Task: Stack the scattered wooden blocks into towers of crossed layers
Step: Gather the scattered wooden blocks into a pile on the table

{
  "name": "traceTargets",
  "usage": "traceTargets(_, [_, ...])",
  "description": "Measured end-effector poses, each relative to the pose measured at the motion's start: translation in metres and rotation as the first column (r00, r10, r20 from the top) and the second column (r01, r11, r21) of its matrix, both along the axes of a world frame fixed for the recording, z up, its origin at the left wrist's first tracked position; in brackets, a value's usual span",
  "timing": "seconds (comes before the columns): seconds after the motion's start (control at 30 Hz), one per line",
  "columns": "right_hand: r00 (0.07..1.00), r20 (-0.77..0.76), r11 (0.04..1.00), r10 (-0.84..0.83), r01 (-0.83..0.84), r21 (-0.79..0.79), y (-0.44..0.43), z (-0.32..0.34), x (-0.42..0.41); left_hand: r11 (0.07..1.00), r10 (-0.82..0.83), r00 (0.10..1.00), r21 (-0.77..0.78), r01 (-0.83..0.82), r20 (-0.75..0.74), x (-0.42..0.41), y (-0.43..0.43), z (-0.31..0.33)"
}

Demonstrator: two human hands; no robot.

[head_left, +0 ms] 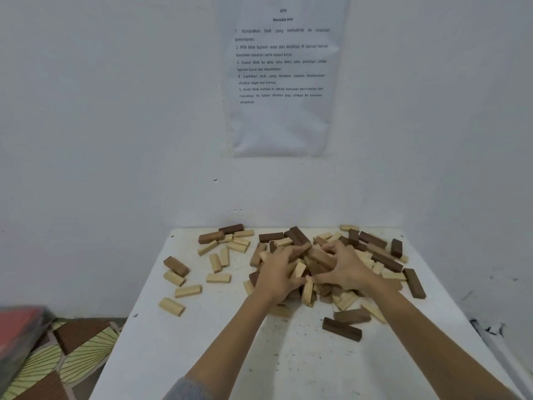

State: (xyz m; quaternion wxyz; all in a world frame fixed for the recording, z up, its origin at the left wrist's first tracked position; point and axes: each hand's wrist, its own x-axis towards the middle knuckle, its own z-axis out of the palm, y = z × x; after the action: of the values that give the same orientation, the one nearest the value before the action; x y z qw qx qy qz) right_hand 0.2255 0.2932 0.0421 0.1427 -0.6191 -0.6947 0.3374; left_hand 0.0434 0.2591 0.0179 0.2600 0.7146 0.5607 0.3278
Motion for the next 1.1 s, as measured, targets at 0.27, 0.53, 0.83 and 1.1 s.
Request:
traceTargets(0.27, [1.0,0.016,0.997,-0.027,0.025,0.071,-0.017,-0.009,0.007,0.985,0.15,0.98,0.103,-0.138,-0.129,-0.002,-0.017,0.002])
traceTargets(0.53, [0.996,0.076,0.965,0.037,-0.055,0.256,-0.028,0.013,-0.03,0.957,0.272,0.962,0.108,-0.27,-0.006,-0.047,-0.053,0.003])
traceTargets(0.83, [0.954,0.053,0.913,0.294,-0.297,0.28,-0.016,0.013,-0.113,0.925,0.379,0.888,0.096,-0.366,-0.26,-0.15,-0.081,-0.022])
traceTargets(1.1, [0.919,0.135,0.894,0.371,-0.393,0.215,0.038,-0.003,-0.175,0.899,0.417,0.882,-0.046,-0.436,-0.219,-0.187,-0.071,-0.049])
